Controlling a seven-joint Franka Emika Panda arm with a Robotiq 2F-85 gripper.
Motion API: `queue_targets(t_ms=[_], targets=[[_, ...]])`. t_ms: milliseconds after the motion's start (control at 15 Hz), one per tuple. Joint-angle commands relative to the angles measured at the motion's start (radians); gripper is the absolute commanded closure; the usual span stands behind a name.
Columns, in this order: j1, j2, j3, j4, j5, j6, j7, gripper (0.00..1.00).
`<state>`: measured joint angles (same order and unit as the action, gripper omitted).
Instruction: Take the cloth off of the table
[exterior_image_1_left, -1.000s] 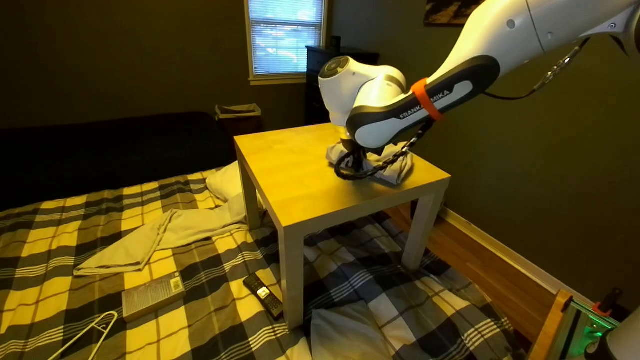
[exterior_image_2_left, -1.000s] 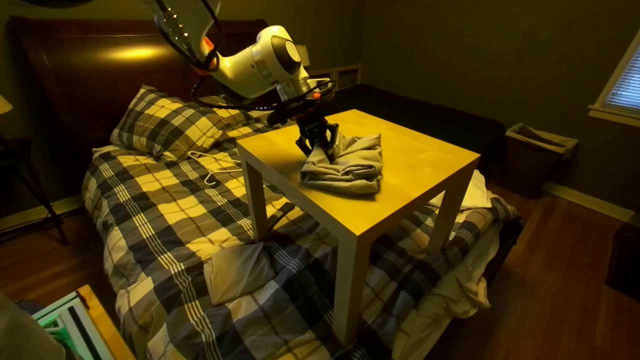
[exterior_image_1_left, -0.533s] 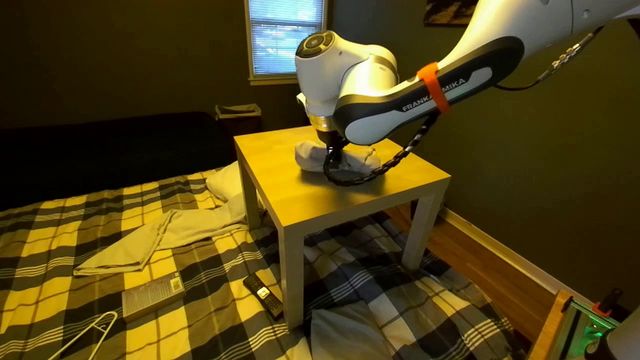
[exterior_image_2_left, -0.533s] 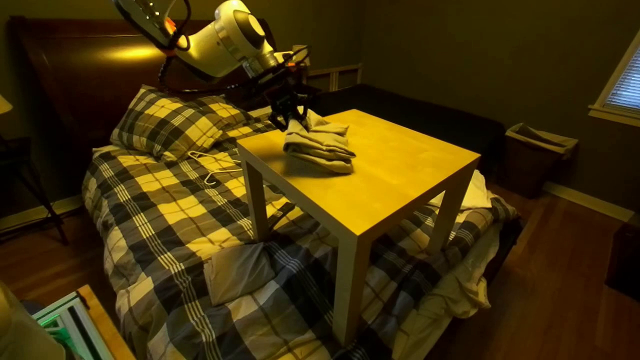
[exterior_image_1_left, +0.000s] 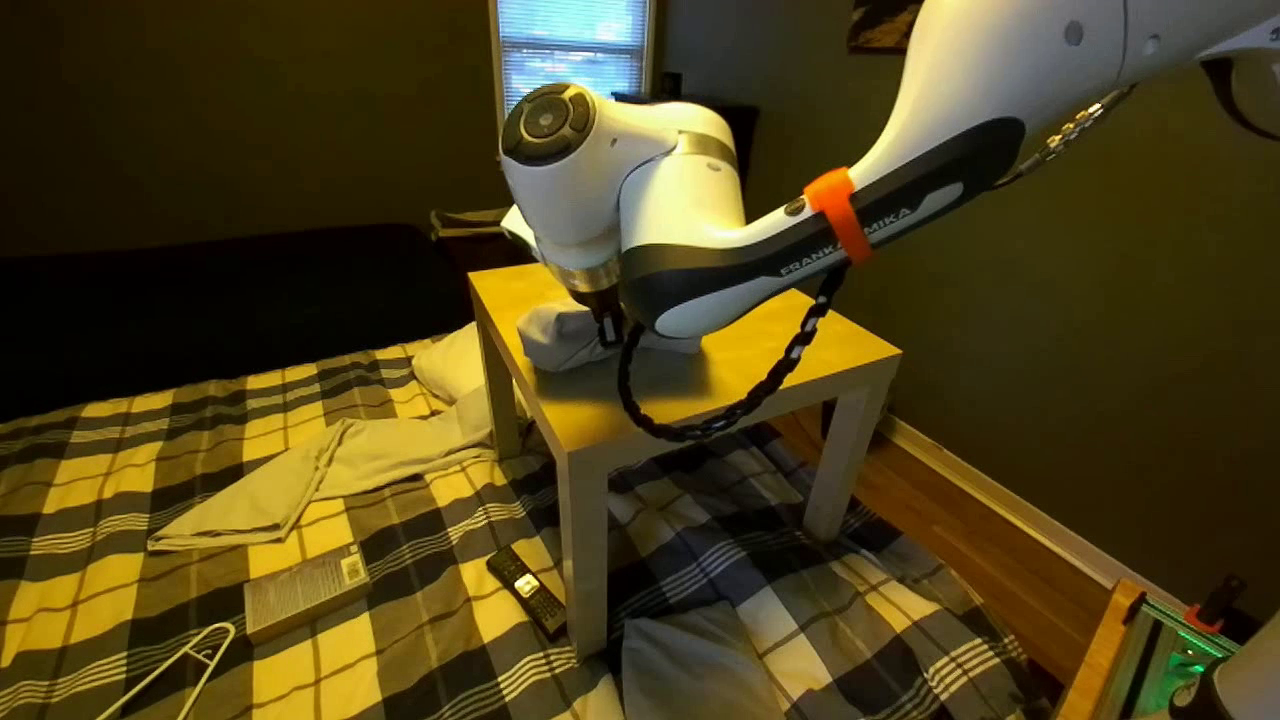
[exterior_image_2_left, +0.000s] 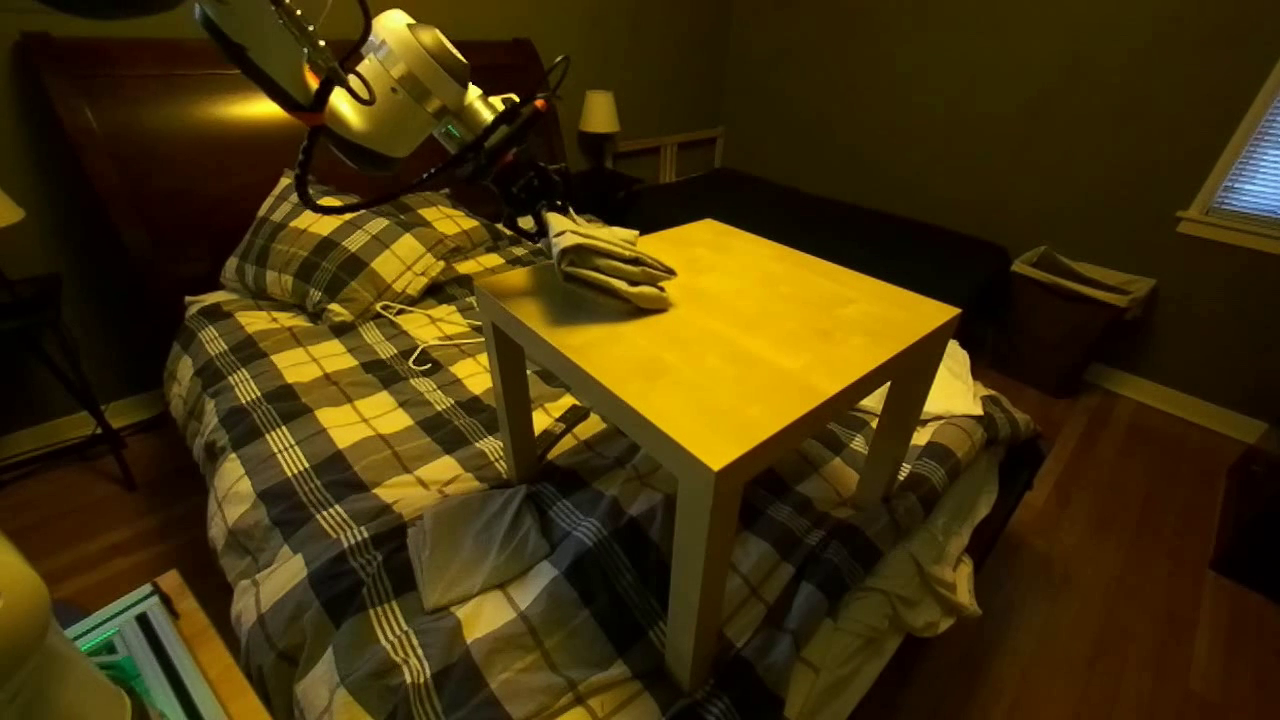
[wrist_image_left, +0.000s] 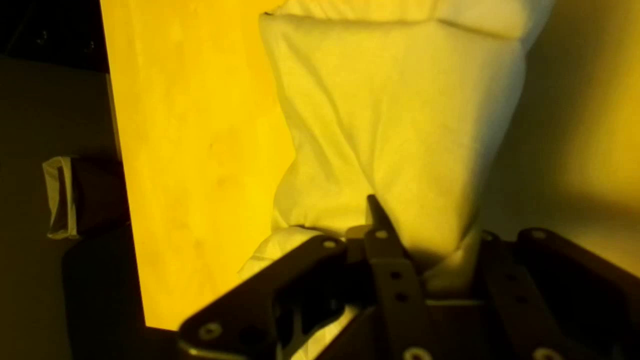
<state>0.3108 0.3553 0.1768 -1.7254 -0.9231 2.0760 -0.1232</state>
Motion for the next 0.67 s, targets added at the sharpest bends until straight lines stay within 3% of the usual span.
queue_targets(t_ms=[0, 200, 267, 600], targets=[[-0.004, 0.009, 0.007, 0.009, -0.005, -0.005, -0.005, 0.9], [-0.005, 0.013, 0.006, 0.019, -0.008, -0.005, -0.017, 0.9], [-0.005, 0.013, 0.007, 0.02, -0.008, -0.005, -0.018, 0.97], [0.019, 0.127, 0.036, 0.161, -0.043, 0.064, -0.224, 0.97]])
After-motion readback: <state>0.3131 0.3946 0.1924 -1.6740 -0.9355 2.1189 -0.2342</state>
